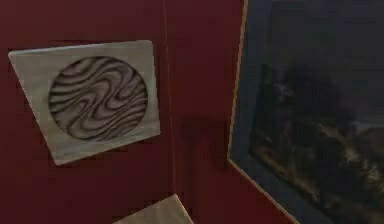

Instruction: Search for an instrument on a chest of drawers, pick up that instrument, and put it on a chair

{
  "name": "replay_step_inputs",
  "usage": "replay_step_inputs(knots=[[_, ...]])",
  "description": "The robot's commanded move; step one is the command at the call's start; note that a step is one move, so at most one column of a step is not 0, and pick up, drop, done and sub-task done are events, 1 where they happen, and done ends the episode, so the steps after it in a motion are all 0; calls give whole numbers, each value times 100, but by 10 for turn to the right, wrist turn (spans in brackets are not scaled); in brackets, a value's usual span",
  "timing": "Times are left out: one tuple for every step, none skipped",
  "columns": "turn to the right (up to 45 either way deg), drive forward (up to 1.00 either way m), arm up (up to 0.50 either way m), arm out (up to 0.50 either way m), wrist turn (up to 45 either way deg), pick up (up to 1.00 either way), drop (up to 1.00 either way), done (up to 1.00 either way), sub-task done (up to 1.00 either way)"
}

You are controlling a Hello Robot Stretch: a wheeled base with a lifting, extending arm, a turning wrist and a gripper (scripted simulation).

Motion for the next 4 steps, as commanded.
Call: replay_step_inputs(knots=[[-450, 0, 0, 0, 0, 0, 0, 0, 0], [-450, 0, 0, 0, 0, 0, 0, 0, 0], [-450, 0, 0, 0, 0, 0, 0, 0, 0], [-360, 0, 0, 0, 0, 0, 0, 0, 0]])
